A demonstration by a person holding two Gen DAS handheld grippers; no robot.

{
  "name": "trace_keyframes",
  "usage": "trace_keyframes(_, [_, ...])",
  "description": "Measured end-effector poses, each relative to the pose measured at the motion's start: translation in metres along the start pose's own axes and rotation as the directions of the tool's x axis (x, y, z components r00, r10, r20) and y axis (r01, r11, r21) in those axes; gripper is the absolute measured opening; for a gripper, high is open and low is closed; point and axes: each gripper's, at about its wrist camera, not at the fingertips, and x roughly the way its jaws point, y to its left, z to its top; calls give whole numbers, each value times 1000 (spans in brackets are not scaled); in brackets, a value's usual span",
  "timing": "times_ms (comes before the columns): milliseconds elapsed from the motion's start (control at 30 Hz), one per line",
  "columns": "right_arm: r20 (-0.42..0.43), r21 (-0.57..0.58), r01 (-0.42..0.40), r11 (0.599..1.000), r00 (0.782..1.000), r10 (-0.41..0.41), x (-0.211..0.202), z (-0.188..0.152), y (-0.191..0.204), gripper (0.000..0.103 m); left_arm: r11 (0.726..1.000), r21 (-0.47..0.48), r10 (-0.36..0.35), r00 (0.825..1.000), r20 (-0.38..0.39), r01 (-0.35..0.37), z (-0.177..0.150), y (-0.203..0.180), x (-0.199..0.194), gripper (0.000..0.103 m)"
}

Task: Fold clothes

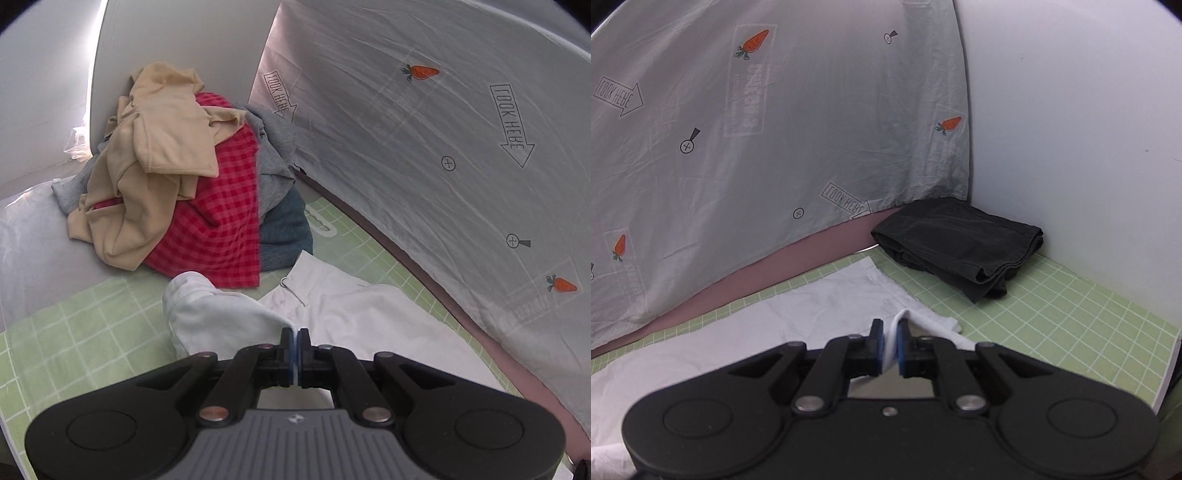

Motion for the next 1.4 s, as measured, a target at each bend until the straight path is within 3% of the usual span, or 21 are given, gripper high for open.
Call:
trace_keyframes(233, [59, -135, -62, 989, 996, 70, 78, 56, 54, 6, 998, 55, -16, 999, 50, 14, 37, -60, 49, 2])
trace_keyframes(367, [68, -209, -81, 975, 993, 97, 144, 92, 103, 6, 997, 72, -24, 997, 75, 18, 59, -101, 92, 2])
trace_keyframes(433, [37, -254, -94, 963, 994, 107, 186, 105, 131, 8, 994, 108, -1, 998, 68, -6, 67, -124, 125, 10])
trace_keyframes(467, [30, -270, -96, 958, 994, 109, 207, 109, 142, 14, 993, 115, 25, 998, 60, -32, 69, -133, 141, 18])
trace_keyframes(500, [33, -279, -94, 956, 994, 107, 226, 110, 151, 35, 991, 124, 51, 997, 52, -57, 69, -139, 153, 24])
trace_keyframes(533, [31, -279, -90, 956, 994, 102, 239, 110, 155, 47, 988, 140, 59, 997, 46, -65, 68, -143, 159, 26])
trace_keyframes(567, [21, -266, -84, 960, 995, 93, 244, 109, 155, 54, 986, 157, 56, 998, 41, -62, 65, -146, 161, 29])
trace_keyframes(600, [11, -254, -78, 964, 996, 84, 250, 107, 155, 54, 983, 175, 54, 998, 36, -60, 62, -149, 163, 36])
trace_keyframes(633, [3, -235, -78, 969, 997, 81, 252, 105, 152, 55, 979, 194, 55, 998, 29, -59, 55, -150, 163, 41])
trace_keyframes(667, [-9, -201, -78, 977, 997, 78, 251, 98, 143, 62, 975, 215, 57, 998, 20, -60, 46, -150, 162, 53])
trace_keyframes(700, [-32, -166, -67, 984, 998, 63, 249, 88, 132, 69, 969, 239, 58, 998, 6, -58, 36, -149, 161, 57])
trace_keyframes(833, [-135, -102, 22, 995, 990, -36, 242, 39, 80, 70, 950, 309, 77, 994, -73, -50, -7, -142, 152, 57])
trace_keyframes(1000, [-229, -40, 199, 979, 952, -202, 227, -20, 16, 71, 943, 332, 71, 990, -122, -26, -46, -135, 131, 57])
trace_keyframes(1100, [-268, -8, 250, 968, 932, -243, 227, -37, -7, 73, 940, 340, 71, 986, -151, -16, -62, -136, 122, 57])
trace_keyframes(1200, [-281, 25, 261, 965, 928, -244, 233, -44, -23, 76, 936, 351, 80, 981, -177, -13, -73, -139, 116, 57])
trace_keyframes(1333, [-295, 82, 218, 972, 937, -185, 243, -44, -32, 71, 925, 380, 63, 977, -204, 20, -85, -147, 103, 57])
trace_keyframes(1367, [-300, 98, 205, 974, 939, -168, 245, -44, -33, 51, 924, 382, 60, 977, -206, 24, -87, -149, 99, 57])
trace_keyframes(1400, [-309, 111, 198, 974, 938, -156, 248, -44, -34, 21, 923, 383, 56, 977, -207, 28, -90, -151, 95, 57])
